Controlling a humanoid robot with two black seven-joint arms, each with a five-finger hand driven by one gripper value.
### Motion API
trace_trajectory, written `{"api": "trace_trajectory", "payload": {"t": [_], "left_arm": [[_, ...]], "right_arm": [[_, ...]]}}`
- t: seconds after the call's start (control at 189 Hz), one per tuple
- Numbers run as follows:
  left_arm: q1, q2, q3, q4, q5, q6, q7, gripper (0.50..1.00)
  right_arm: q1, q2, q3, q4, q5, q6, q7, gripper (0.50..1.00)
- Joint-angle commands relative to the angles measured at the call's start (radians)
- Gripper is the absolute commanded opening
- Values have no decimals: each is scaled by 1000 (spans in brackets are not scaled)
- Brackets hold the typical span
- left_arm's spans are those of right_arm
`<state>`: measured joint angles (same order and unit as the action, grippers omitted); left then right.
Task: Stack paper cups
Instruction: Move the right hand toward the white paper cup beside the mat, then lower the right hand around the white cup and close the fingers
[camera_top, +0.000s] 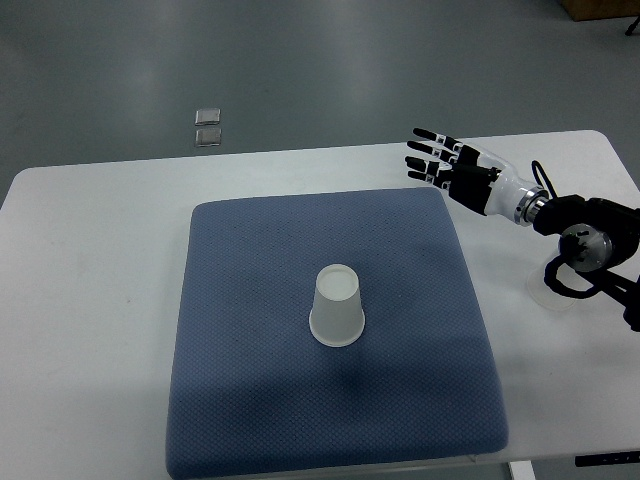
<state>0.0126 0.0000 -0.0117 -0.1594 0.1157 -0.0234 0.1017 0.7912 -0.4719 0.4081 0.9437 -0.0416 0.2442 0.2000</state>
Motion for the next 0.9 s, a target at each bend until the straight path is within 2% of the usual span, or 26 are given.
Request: {"api": "trace_trajectory", "payload": {"t": [0.0,0.175,0.329,0.45,0.509,0.662,0.837,0.896], "left_arm": [[0,0,1,1,1,-1,1,1000],[0,0,-1,0,1,-1,0,1000],[0,0,-1,1,1,0,0,1000],[0,0,-1,0,1,0,0,1000],[1,0,-1,0,1,-1,1,1000],[1,0,-1,0,-1,-1,0,1000],[0,0,-1,0,1,0,1,1000],[0,0,-1,0,1,-1,1,1000]], "right_arm": [[2,-39,0,0,-69,6,30,928],[-3,-119,0,0,-158,55,76,928],[-1,-172,0,0,-185,76,79,928],[2,-231,2,0,-264,141,81,928],[-1,-257,20,0,-385,165,85,928],[-6,-275,15,-2,-716,161,209,926],[6,-372,14,26,-945,172,277,926],[10,-395,12,29,-1043,170,318,926]]}}
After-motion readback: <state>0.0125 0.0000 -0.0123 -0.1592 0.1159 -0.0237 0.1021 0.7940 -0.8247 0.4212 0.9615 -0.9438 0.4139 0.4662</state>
